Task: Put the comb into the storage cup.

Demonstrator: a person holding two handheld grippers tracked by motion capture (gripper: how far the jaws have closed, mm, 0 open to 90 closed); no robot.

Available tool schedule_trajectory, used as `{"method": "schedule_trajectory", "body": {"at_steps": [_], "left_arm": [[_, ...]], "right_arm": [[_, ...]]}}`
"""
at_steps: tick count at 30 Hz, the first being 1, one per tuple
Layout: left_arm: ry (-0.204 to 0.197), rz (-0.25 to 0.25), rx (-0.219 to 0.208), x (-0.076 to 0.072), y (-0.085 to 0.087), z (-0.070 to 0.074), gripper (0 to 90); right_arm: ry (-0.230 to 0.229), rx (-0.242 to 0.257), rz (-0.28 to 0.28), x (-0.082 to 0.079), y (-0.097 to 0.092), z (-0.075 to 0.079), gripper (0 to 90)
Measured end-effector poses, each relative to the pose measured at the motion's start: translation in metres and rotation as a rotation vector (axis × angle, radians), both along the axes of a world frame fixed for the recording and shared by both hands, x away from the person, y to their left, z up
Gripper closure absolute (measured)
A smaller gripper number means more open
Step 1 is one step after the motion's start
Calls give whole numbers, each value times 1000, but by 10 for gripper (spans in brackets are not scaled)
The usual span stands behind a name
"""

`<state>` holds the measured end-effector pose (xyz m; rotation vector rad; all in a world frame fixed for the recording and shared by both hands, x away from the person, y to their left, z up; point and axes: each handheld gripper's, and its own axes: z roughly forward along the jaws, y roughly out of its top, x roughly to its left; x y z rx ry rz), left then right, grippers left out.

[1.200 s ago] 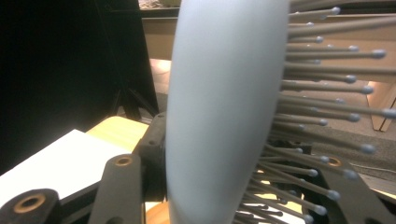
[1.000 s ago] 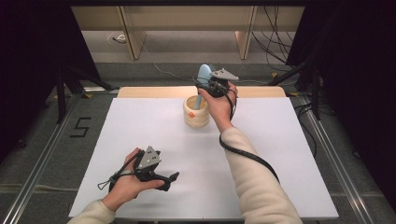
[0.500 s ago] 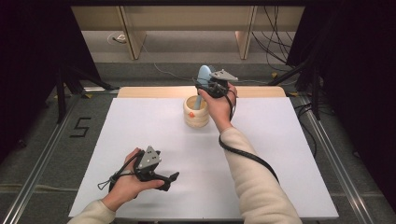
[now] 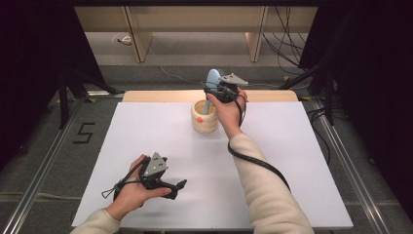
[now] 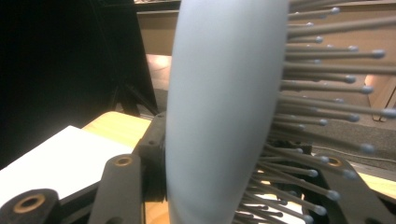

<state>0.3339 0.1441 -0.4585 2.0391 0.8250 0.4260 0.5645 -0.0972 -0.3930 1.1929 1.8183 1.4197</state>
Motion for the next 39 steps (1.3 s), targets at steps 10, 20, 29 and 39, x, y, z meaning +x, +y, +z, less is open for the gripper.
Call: {"method": "schedule_trajectory", "body": {"at_steps": [10, 20, 29, 39], "left_arm": [[0, 1, -1, 0, 0, 0, 0], [0, 0, 1, 0, 0, 0, 0], [0, 1, 0, 0, 0, 0, 0], [2, -1, 2, 0, 0, 0, 0]], "right_arm": [[10, 7, -1, 1, 0, -4, 503], [20, 12, -4, 1, 0, -7, 502], [35, 24, -2, 3, 0, -11, 501], [51, 34, -7, 4, 0, -15, 498]]}}
